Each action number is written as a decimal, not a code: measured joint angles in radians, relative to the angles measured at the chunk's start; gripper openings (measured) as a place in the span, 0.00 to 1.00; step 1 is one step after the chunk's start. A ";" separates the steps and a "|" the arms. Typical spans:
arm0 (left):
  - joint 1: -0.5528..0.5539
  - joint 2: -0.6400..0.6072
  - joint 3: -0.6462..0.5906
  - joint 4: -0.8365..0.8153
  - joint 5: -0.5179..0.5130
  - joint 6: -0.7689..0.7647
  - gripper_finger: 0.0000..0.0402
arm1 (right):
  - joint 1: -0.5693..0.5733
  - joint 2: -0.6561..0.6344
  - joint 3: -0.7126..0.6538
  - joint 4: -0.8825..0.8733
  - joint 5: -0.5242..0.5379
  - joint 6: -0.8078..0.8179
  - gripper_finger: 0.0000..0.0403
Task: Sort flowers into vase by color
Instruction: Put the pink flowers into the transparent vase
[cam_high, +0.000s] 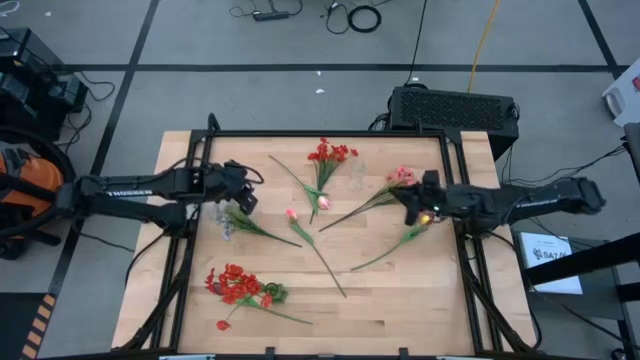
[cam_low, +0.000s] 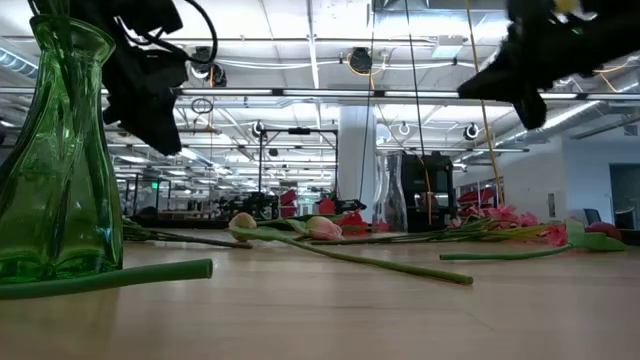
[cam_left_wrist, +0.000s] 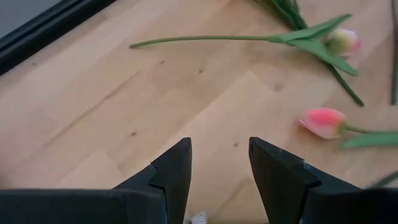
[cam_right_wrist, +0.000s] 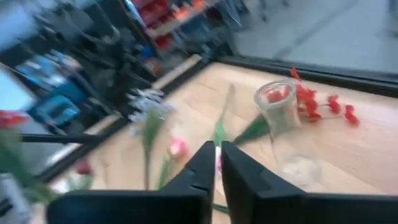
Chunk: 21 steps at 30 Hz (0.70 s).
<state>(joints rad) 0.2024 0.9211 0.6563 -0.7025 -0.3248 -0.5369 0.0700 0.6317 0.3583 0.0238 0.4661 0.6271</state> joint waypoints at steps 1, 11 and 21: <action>0.017 0.000 0.000 0.000 0.013 0.000 0.42 | -0.004 0.060 0.062 -0.062 0.015 0.023 0.02; 0.113 0.000 0.000 -0.071 0.096 0.001 0.42 | -0.097 0.532 0.656 -0.911 0.080 0.685 0.00; 0.113 0.000 0.000 -0.073 0.126 0.087 0.42 | -0.203 0.737 0.739 -1.079 -0.127 1.054 0.01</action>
<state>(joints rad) 0.3150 0.9211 0.6559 -0.7757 -0.1983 -0.4501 -0.1332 1.3688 1.0976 -1.0557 0.3387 1.6812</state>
